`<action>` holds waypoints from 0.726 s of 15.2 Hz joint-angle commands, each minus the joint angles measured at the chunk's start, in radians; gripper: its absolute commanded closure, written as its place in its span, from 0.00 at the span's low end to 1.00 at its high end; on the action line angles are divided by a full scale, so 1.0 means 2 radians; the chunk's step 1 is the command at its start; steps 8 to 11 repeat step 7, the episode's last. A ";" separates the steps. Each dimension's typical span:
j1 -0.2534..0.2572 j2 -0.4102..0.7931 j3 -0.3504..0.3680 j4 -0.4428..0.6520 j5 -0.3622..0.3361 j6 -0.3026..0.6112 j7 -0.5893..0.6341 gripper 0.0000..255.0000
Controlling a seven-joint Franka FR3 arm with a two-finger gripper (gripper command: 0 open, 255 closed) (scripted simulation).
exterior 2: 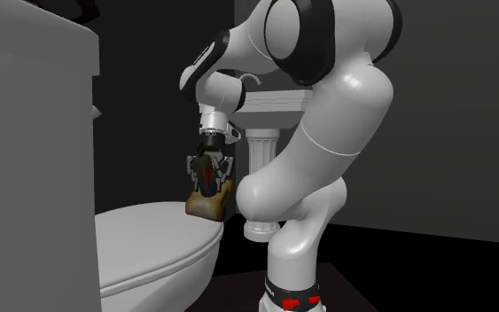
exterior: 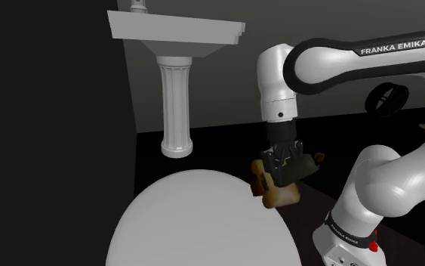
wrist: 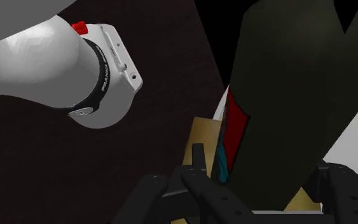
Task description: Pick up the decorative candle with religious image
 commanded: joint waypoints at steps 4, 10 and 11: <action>-0.001 -0.004 -0.008 0.033 -0.005 -0.036 0.010 1.00; -0.001 -0.005 -0.010 0.040 -0.007 -0.043 0.012 1.00; -0.001 -0.005 -0.010 0.040 -0.007 -0.043 0.012 1.00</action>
